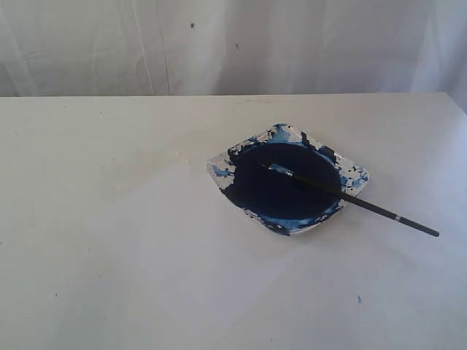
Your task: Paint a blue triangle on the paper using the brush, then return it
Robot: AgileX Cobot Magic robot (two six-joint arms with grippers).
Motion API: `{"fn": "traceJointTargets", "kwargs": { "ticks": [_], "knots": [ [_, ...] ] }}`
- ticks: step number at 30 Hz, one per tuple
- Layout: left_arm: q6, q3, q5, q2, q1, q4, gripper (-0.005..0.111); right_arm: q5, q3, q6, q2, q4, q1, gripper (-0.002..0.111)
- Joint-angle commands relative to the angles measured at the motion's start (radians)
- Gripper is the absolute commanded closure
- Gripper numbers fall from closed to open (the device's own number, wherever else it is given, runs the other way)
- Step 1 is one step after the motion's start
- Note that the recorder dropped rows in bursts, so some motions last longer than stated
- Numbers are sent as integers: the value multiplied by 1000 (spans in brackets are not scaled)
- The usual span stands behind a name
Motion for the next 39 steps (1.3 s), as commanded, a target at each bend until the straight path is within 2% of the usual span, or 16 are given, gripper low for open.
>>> {"fn": "traceJointTargets", "kwargs": {
  "ticks": [1,6,12,18,20,23,24,26,28,29,31,33,39],
  "knots": [
    [-11,-147,126,31,3,-96,107,-1,5,1,-5,-1,2,108],
    [-20,-344,389,192,3,-94,107,-1,5,1,-5,-1,2,108],
    [-258,-506,845,494,3,-94,107,-1,5,1,-5,-1,2,108],
    [-218,-613,1137,779,2,-127,107,-1,5,1,-5,-1,2,108],
    [-109,-631,1191,867,0,-231,107,-1,5,1,-5,-1,2,108],
    [236,-663,1268,973,0,-554,107,-1,5,1,-5,-1,2,108],
    [452,-676,1333,1015,0,-721,107,-1,5,1,-5,-1,2,108],
    [788,-697,1460,1068,0,-959,107,-1,5,1,-5,-1,2,108],
    [1097,-702,1653,1130,0,-1174,107,-1,5,1,-5,-1,2,108],
    [1310,-702,1770,1184,0,-1305,107,-1,5,1,-5,-1,2,108],
    [1433,-702,1761,1239,0,-1383,107,-1,5,1,-5,-1,2,108],
    [1412,-702,1675,1288,0,-1385,107,-1,5,1,-5,-1,2,108],
    [1402,-652,1545,1438,0,-1442,107,-1,5,1,-5,-1,2,108]
  ]
}}
